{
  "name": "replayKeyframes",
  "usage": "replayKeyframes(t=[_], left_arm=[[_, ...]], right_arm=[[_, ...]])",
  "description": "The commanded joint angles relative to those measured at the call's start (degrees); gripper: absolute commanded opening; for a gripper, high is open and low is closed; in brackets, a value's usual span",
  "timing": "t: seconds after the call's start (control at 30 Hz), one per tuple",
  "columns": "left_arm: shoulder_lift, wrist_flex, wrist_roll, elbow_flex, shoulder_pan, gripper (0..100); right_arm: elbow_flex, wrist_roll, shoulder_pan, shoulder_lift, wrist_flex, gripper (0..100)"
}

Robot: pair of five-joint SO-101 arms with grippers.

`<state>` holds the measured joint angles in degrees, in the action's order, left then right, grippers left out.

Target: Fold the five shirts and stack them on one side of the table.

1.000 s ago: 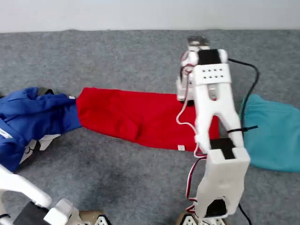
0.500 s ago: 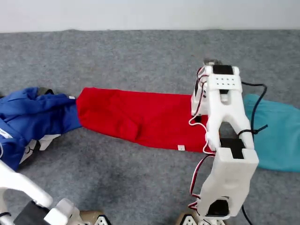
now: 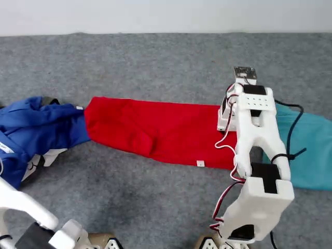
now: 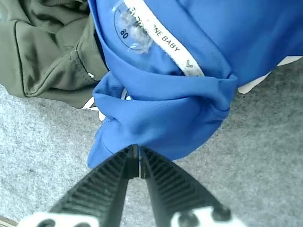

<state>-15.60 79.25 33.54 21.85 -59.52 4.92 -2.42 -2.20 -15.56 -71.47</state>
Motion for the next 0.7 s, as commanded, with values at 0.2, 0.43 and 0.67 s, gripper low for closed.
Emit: replayKeyframes(t=[0.2,0.43,0.67], left_arm=[[-2.20,-0.79,3.52,-0.22,0.44,1],[-2.20,-0.79,3.34,-0.22,0.44,1],[-2.20,-0.79,3.34,-0.22,0.44,1]], right_arm=[[7.38,2.46,-2.51,3.47,11.03,19.3],[6.51,2.20,-2.15,-3.91,12.53,14.4],[-1.32,2.37,-2.42,-8.92,4.62,0.7]])
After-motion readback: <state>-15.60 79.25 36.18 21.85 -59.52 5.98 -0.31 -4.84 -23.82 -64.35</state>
